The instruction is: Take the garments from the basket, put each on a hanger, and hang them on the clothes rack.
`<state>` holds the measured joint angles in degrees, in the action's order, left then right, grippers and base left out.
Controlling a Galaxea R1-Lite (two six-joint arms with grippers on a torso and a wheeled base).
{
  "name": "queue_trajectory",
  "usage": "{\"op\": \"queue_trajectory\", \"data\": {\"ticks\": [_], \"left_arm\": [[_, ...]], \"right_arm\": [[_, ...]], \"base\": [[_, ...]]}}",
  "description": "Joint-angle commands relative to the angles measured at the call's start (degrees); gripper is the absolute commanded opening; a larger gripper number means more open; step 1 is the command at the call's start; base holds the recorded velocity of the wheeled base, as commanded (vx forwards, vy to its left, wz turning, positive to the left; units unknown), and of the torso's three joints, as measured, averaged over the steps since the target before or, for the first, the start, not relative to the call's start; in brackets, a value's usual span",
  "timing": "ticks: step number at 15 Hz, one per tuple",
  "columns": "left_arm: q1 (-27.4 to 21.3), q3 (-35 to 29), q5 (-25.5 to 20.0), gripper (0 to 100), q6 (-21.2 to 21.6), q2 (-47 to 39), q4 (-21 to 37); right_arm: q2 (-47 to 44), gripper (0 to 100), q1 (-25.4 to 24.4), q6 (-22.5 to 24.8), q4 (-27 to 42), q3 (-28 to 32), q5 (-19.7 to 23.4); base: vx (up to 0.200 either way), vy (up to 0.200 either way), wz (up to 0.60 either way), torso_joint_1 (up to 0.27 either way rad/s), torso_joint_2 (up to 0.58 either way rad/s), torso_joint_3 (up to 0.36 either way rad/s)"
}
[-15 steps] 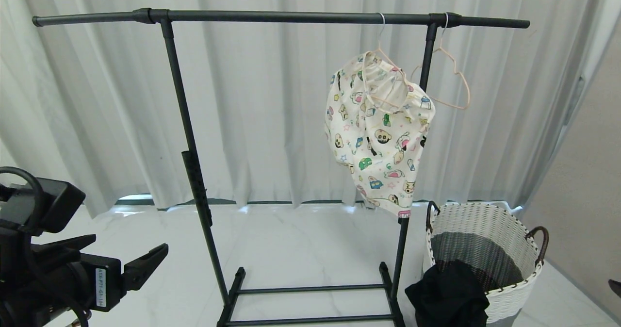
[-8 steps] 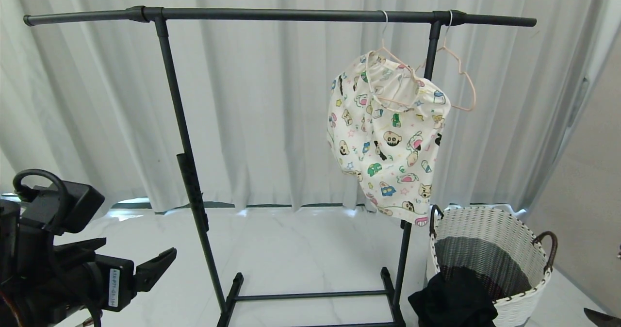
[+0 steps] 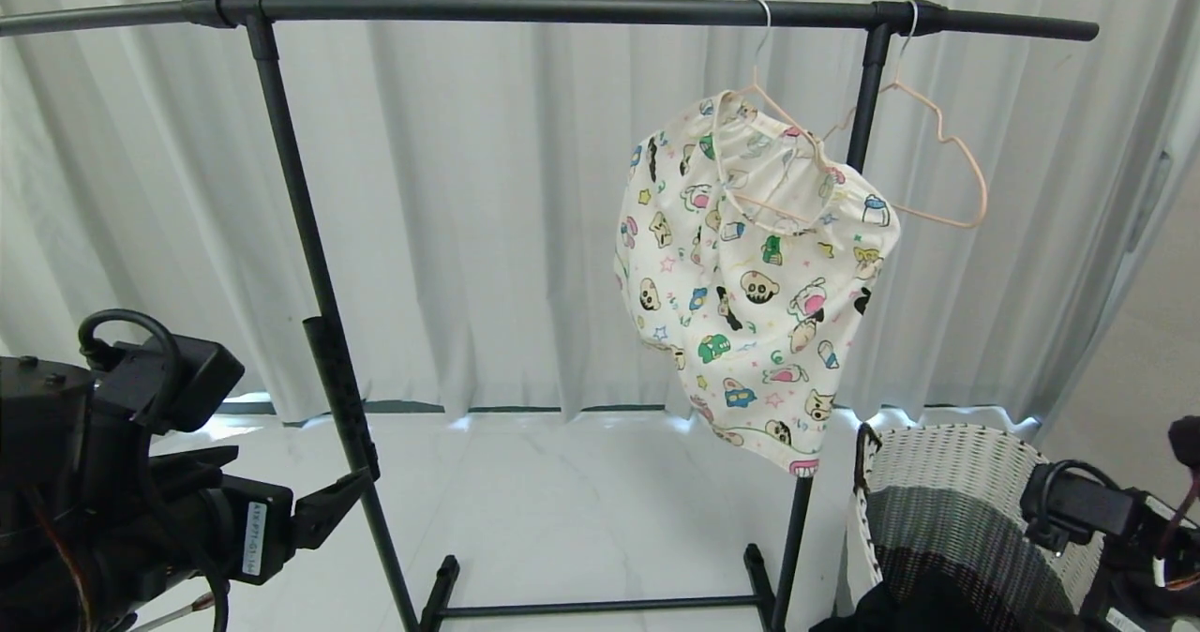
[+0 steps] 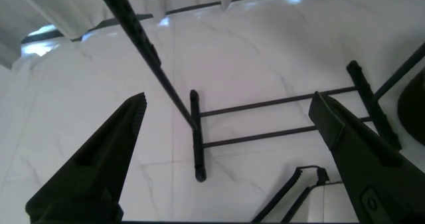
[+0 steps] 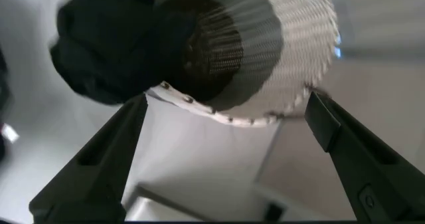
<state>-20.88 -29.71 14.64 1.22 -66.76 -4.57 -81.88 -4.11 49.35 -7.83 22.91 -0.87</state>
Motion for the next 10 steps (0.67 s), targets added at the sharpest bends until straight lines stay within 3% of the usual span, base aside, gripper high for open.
{"op": "queue_trajectory", "data": {"ticks": [1, 4, 6, 10], "left_arm": [[-1.9, -1.5, 0.0, 100, 0.0, -0.4, 0.0], [-3.3, -3.3, 0.1, 100, 0.0, -0.7, 0.0], [-3.5, -3.3, 0.2, 100, 0.0, -0.7, 0.0], [-3.5, -3.3, 0.2, 100, 0.0, -0.8, 0.0]], "right_arm": [[-18.1, 100, 5.5, 12.4, -8.0, -1.7, 6.5], [-25.0, 100, 2.3, 14.1, -8.9, -1.6, 7.0], [-29.1, 100, 0.1, 14.2, -13.1, -1.9, 8.4], [-32.1, 100, -2.0, 14.5, -15.0, -3.7, 8.6]], "base": [[0.0, 0.0, 0.0, 0.0, 0.0, 0.0], [0.0, 0.0, 0.0, 0.0, 0.0, 0.0], [0.0, 0.0, 0.0, 0.0, 0.0, 0.0], [0.0, 0.0, 0.0, 0.0, 0.0, 0.0]]}}
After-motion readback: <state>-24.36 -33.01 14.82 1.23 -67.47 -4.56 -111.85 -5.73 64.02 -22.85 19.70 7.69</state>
